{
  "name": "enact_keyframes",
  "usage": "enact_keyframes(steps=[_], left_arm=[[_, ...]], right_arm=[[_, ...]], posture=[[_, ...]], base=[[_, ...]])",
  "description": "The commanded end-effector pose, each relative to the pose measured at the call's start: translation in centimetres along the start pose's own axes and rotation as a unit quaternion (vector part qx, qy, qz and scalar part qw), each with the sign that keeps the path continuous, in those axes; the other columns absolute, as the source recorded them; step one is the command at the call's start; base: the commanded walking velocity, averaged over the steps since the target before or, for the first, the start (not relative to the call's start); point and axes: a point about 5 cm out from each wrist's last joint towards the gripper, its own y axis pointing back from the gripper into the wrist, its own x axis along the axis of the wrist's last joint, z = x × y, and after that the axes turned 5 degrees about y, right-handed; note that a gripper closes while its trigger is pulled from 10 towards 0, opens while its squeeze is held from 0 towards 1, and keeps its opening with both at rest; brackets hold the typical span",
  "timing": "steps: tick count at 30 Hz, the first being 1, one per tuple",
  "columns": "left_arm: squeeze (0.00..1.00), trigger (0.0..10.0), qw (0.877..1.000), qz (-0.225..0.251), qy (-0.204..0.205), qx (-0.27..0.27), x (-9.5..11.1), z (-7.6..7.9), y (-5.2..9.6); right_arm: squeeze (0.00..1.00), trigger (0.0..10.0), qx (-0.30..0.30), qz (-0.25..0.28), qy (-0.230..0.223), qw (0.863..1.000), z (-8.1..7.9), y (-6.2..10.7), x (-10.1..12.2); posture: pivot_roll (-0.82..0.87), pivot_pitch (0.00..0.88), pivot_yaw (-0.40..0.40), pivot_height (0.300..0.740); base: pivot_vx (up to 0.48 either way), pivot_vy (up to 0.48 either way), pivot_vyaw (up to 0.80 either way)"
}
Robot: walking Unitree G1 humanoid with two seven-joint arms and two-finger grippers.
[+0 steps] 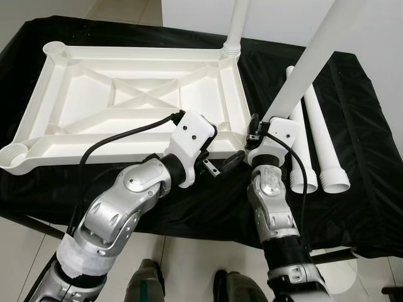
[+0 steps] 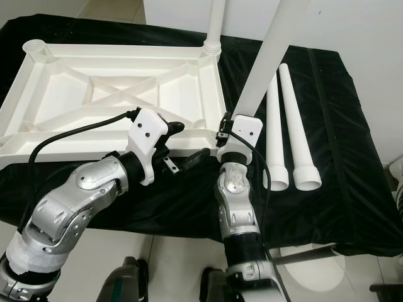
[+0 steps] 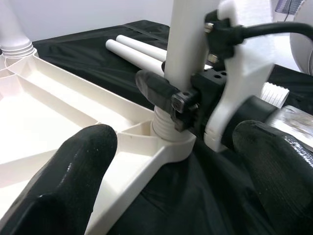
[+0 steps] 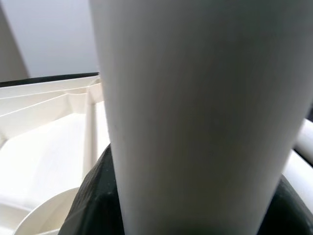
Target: Building children table
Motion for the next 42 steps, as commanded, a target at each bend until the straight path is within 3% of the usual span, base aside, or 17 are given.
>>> enact_keyframes(steps=[1, 14, 22, 23, 25, 26, 35, 41, 42], left_arm=[[0.00, 10.0, 1.000, -0.008, 0.002, -0.023, -0.2, 0.5, 0.1], [0.00, 10.0, 0.998, -0.027, 0.006, -0.064, -1.2, 1.5, 0.3], [0.00, 10.0, 0.998, -0.032, 0.004, -0.059, -1.4, 1.3, 0.3], [0.00, 10.0, 0.998, -0.031, 0.003, -0.057, -1.3, 1.2, 0.3], [0.00, 10.0, 0.998, -0.031, 0.003, -0.056, -1.3, 1.1, 0.3], [0.00, 10.0, 0.998, -0.030, 0.002, -0.056, -1.3, 1.1, 0.3], [0.00, 10.0, 0.998, -0.029, 0.002, -0.056, -1.3, 1.1, 0.2], [0.00, 10.0, 0.998, -0.029, 0.003, -0.054, -1.3, 1.1, 0.2], [0.00, 10.0, 0.998, -0.029, 0.003, -0.054, -1.3, 1.1, 0.2]], right_arm=[[0.00, 10.0, -0.066, -0.082, 0.014, 0.994, 2.5, 0.6, -3.5], [0.00, 10.0, -0.069, -0.070, 0.012, 0.995, 2.3, -0.6, -3.2], [0.00, 10.0, -0.064, -0.061, 0.008, 0.996, 2.1, -0.9, -3.1], [0.90, 10.0, -0.060, -0.055, 0.007, 0.997, 2.0, -0.9, -2.9], [0.90, 10.0, -0.058, -0.051, 0.008, 0.997, 2.0, -0.9, -2.9], [1.00, 10.0, -0.056, -0.046, 0.005, 0.997, 2.0, -0.9, -2.8], [1.00, 10.0, -0.036, -0.022, 0.003, 0.999, 1.8, -1.0, -2.3], [1.00, 10.0, 0.044, -0.029, -0.017, 0.998, 1.5, -1.1, -2.5], [0.87, 10.0, 0.074, -0.035, -0.024, 0.996, 1.5, -1.1, -2.5]], posture=[[0.13, 0.136, -0.002, 0.740], [0.12, 0.138, -0.004, 0.740], [0.11, 0.138, -0.011, 0.740], [0.11, 0.138, -0.012, 0.740], [0.11, 0.137, -0.013, 0.740], [0.11, 0.136, -0.013, 0.740], [0.11, 0.134, -0.015, 0.740], [0.10, 0.137, -0.016, 0.740], [0.10, 0.137, -0.016, 0.740]], base=[[0.000, 0.000, 0.00], [0.000, 0.000, 0.00], [0.000, 0.000, 0.00], [0.000, 0.000, 0.00], [0.000, 0.000, 0.00], [0.000, 0.000, 0.00], [0.000, 0.000, 0.00], [0.000, 0.000, 0.00], [0.000, 0.000, 0.00]])
